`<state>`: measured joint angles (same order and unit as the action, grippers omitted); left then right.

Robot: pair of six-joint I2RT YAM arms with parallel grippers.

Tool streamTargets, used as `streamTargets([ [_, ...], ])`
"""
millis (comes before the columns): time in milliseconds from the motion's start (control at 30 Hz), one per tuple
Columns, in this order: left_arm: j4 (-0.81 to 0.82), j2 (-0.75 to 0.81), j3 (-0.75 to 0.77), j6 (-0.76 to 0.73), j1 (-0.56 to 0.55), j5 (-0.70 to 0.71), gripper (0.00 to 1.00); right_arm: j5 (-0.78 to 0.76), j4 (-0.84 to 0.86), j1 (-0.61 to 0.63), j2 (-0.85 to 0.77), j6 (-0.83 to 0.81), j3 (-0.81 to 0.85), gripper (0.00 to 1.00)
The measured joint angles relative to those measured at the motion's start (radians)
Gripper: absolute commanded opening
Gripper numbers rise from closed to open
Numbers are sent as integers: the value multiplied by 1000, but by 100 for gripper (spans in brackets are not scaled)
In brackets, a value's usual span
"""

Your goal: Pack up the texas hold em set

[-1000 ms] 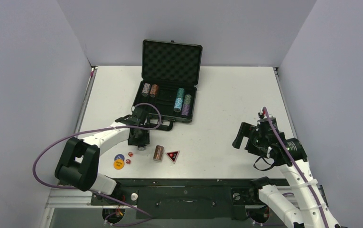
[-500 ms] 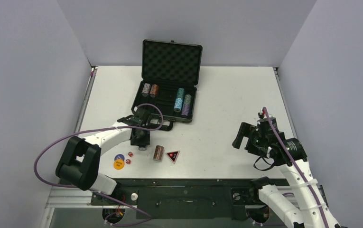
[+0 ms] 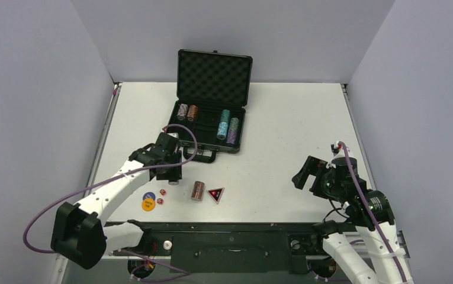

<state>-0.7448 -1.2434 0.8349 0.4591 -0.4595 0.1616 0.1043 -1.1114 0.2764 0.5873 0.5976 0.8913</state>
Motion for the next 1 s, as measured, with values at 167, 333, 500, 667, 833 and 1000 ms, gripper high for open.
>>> streamTargets([
  [167,-36,97,1,2,0,-24,0,3,-2,0,-20,28,-9,100],
  [333,-58,113,3,4,0,-52,0,24,6,0,-76,69,-45,100],
  [500,-91,126,25,9,0,-48,0,35,36,0,-100,96,-77,100],
  [667,-117,129,48,19,0,-32,0,30,47,0,-97,126,-83,100],
  [833,-132,87,63,20,0,-32,0,3,6,0,-72,183,-71,98],
  [1000,-153,57,64,26,0,-39,0,-43,-76,0,-33,262,-26,97],
])
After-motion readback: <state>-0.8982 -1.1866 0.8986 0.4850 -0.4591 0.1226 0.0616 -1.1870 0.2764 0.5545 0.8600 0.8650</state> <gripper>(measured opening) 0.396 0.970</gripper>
